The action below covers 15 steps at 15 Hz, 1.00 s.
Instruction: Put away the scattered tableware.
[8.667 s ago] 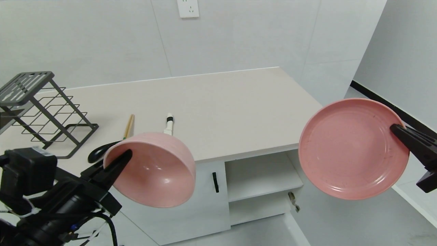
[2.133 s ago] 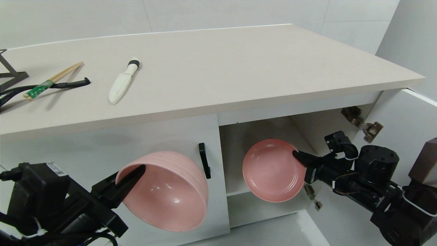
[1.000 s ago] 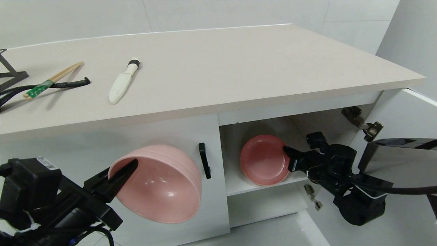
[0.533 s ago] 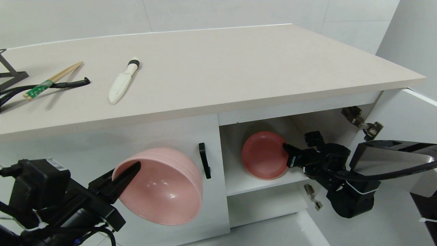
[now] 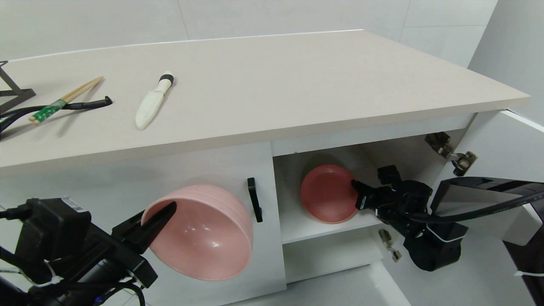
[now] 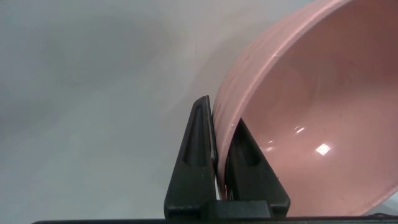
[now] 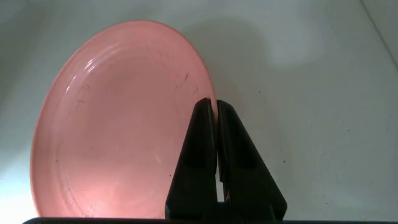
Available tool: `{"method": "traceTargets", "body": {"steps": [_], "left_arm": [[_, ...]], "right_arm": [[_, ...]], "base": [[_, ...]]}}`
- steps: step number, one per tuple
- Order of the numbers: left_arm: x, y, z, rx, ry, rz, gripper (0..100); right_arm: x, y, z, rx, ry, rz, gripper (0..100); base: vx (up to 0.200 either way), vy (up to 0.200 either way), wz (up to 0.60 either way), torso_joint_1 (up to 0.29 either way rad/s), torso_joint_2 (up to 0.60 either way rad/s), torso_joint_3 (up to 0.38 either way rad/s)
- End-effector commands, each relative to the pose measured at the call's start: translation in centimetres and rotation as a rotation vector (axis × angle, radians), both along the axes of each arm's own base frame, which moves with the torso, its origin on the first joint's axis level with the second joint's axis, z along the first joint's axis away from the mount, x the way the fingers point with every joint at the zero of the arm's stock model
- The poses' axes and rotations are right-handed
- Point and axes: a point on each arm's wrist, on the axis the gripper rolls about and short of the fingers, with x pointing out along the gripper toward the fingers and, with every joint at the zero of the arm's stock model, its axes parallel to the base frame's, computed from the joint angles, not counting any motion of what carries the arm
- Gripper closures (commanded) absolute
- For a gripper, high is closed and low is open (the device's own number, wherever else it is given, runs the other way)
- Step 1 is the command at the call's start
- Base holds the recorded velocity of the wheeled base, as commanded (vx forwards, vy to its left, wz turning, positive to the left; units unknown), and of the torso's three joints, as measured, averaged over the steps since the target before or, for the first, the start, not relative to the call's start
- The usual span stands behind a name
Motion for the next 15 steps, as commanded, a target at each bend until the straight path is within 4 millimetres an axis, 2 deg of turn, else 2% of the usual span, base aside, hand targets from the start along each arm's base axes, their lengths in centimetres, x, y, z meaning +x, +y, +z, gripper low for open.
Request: {"method": "traceTargets", "body": {"steps": [1, 2, 8, 9, 11, 12, 14, 15], "left_arm": [[0.0, 0.0, 0.0, 0.000, 0.001, 0.000, 100], [0.0, 0.0, 0.0, 0.001, 0.002, 0.000, 100], [0.2, -0.1, -0.4, 0.009, 0.019, 0.000, 100], [0.2, -0.1, -0.4, 0.010, 0.022, 0.000, 100], [0.2, -0.1, -0.4, 0.005, 0.022, 0.000, 100], [0.2, -0.1, -0.4, 0.004, 0.023, 0.000, 100], [0.0, -0.6, 0.0, -0.019, 0.010, -0.032, 100], [-0.2, -0.9, 0.0, -0.020, 0.010, -0.047, 100]], "right_arm": [[0.0, 0.0, -0.2, -0.001, 0.003, 0.000, 100], [0.0, 0.0, -0.4, -0.002, 0.008, 0.001, 0], [-0.1, 0.1, -0.1, -0.003, 0.001, 0.006, 0], [-0.1, 0.2, 0.5, -0.003, -0.013, 0.007, 0], [-1.0, 0.0, 3.7, 0.012, -0.068, 0.007, 0], [-2.2, -0.3, 4.9, 0.011, -0.068, 0.010, 0], [-8.0, -1.3, 7.5, -0.043, -0.030, 0.031, 0], [-9.3, -1.5, 8.0, -0.051, -0.020, 0.034, 0]], "base": [[0.000, 0.000, 0.00, 0.000, 0.00, 0.000], [0.000, 0.000, 0.00, 0.000, 0.00, 0.000], [0.000, 0.000, 0.00, 0.000, 0.00, 0.000], [0.000, 0.000, 0.00, 0.000, 0.00, 0.000], [0.000, 0.000, 0.00, 0.000, 0.00, 0.000], [0.000, 0.000, 0.00, 0.000, 0.00, 0.000], [0.000, 0.000, 0.00, 0.000, 0.00, 0.000], [0.000, 0.000, 0.00, 0.000, 0.00, 0.000]]}}
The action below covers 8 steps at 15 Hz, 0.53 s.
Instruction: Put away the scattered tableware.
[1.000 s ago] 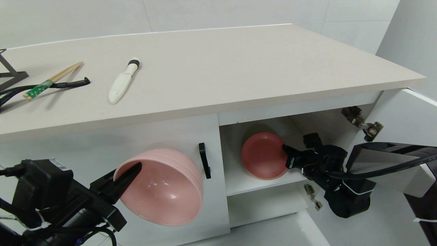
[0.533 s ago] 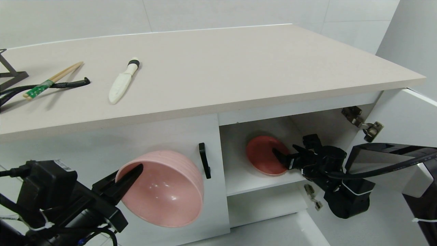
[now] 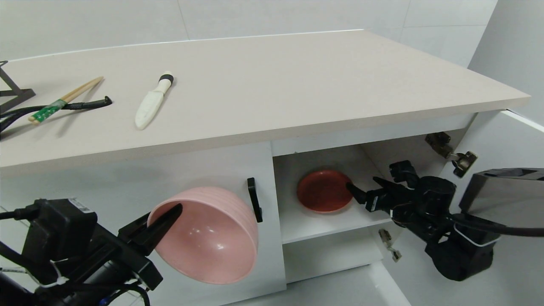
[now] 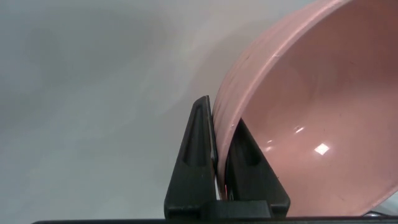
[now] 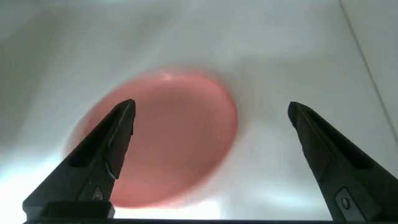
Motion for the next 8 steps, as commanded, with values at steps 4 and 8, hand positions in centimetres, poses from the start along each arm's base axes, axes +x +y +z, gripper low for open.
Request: {"method": "traceTargets", "body": {"steps": [4, 8], "left_arm": [[-1.2, -4.4, 0.9, -0.033, -0.018, -0.103, 100], [0.2, -8.6, 1.2, -0.038, -0.015, -0.113, 100]], "right_arm": [[-14.1, -2.6, 6.6, -0.019, -0.014, 0.075, 0], [-18.1, -4.5, 6.7, -0.023, -0.001, 0.061, 0]], "base": [[0.000, 0.000, 0.00, 0.000, 0.00, 0.000], [0.000, 0.000, 0.00, 0.000, 0.00, 0.000]]}}
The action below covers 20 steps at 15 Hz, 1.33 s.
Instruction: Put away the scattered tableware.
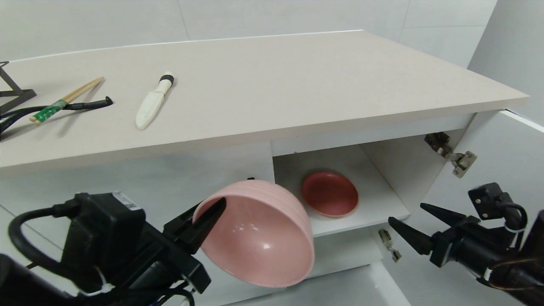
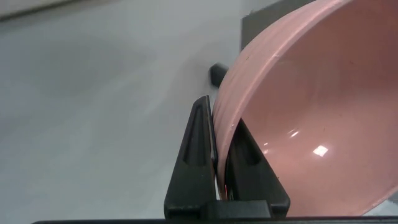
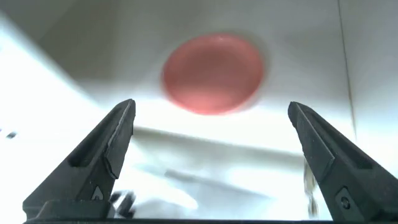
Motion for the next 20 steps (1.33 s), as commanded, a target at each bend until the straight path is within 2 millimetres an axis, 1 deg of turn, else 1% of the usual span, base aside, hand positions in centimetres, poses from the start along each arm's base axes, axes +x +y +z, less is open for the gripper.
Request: {"method": "traceTargets", "body": {"steps": [1, 3, 4, 5, 6, 8, 10, 11, 13, 15, 16, 18, 20], "left_arm": [[1.3, -3.5, -0.1, 0.002, 0.006, -0.029, 100], [1.5, -5.5, -0.2, -0.001, 0.010, -0.033, 100], [1.7, -7.7, -1.1, 0.020, 0.030, -0.028, 100], [2.0, -8.9, -1.6, 0.035, 0.033, 0.001, 100], [2.4, -9.6, -1.8, 0.047, 0.031, 0.036, 100], [3.3, -10.7, -2.3, 0.068, 0.032, 0.117, 100], [3.8, -11.2, -2.6, 0.084, 0.043, 0.200, 100], [4.2, -11.7, -2.8, 0.111, 0.062, 0.249, 100], [4.7, -12.3, -4.2, 0.192, 0.113, 0.302, 100], [5.3, -13.8, -5.0, 0.232, 0.130, 0.294, 100], [5.3, -14.8, -4.9, 0.232, 0.129, 0.281, 100], [5.1, -16.8, -3.9, 0.177, 0.103, 0.274, 100], [5.1, -18.1, -3.6, 0.149, 0.091, 0.265, 100]], "right_arm": [[-2.1, -0.7, 1.2, 0.019, -0.051, 0.003, 0], [-2.1, -0.8, 1.3, -0.008, -0.074, 0.003, 0], [-1.9, -0.7, 1.5, -0.047, -0.111, 0.007, 0], [-1.6, -0.6, 1.8, -0.085, -0.148, 0.008, 0], [-1.6, -0.5, 1.8, -0.116, -0.165, 0.009, 0], [-1.8, -0.5, 1.2, -0.172, -0.158, 0.024, 0], [-1.6, -0.4, 1.9, -0.158, -0.194, 0.016, 0], [-1.6, -0.6, 2.8, -0.138, -0.240, 0.003, 0], [-1.8, -0.6, 3.9, -0.113, -0.291, -0.002, 0], [-1.8, -0.6, 3.8, -0.112, -0.284, 0.004, 0], [-1.8, -0.5, 3.6, -0.114, -0.275, 0.008, 0], [-1.8, -0.5, 2.9, -0.128, -0.239, 0.012, 0], [-1.7, -0.5, 2.6, -0.133, -0.225, 0.013, 0]], "base": [[0.000, 0.000, 0.00, 0.000, 0.00, 0.000], [0.000, 0.000, 0.00, 0.000, 0.00, 0.000], [0.000, 0.000, 0.00, 0.000, 0.00, 0.000], [0.000, 0.000, 0.00, 0.000, 0.00, 0.000], [0.000, 0.000, 0.00, 0.000, 0.00, 0.000], [0.000, 0.000, 0.00, 0.000, 0.00, 0.000], [0.000, 0.000, 0.00, 0.000, 0.00, 0.000], [0.000, 0.000, 0.00, 0.000, 0.00, 0.000], [0.000, 0.000, 0.00, 0.000, 0.00, 0.000], [0.000, 0.000, 0.00, 0.000, 0.00, 0.000], [0.000, 0.000, 0.00, 0.000, 0.00, 0.000], [0.000, 0.000, 0.00, 0.000, 0.00, 0.000], [0.000, 0.000, 0.00, 0.000, 0.00, 0.000]]}}
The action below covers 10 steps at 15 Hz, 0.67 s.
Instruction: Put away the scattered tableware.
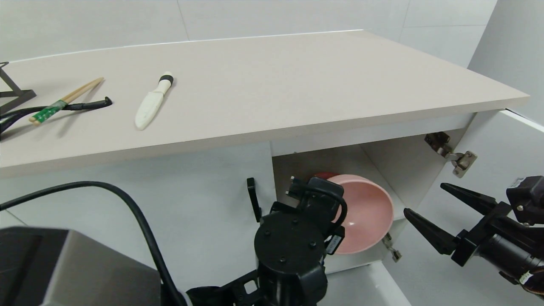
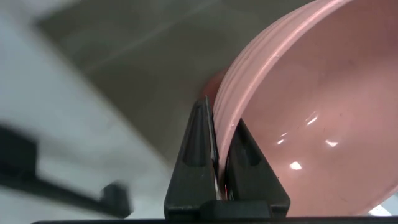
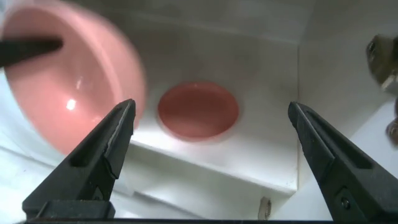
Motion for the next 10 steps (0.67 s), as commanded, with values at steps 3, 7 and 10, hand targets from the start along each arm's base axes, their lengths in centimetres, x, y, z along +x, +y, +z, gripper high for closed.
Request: {"method": "traceTargets", "body": {"steps": [3, 7, 10], "left_arm": [[0.0, -2.8, -0.9, -0.019, -0.010, -0.032, 100], [-0.1, -3.5, -0.1, -0.052, -0.026, -0.036, 100], [-0.3, -3.7, 0.5, -0.073, -0.037, -0.016, 100]], "right_arm": [[0.0, 0.0, 0.0, 0.001, -0.003, -0.001, 0], [0.0, 0.0, 0.6, 0.012, -0.030, 0.001, 0], [0.2, 0.1, 0.9, 0.020, -0.041, -0.002, 0]], "base": [[0.000, 0.000, 0.00, 0.000, 0.00, 0.000], [0.000, 0.000, 0.00, 0.000, 0.00, 0.000], [0.000, 0.000, 0.00, 0.000, 0.00, 0.000]]}}
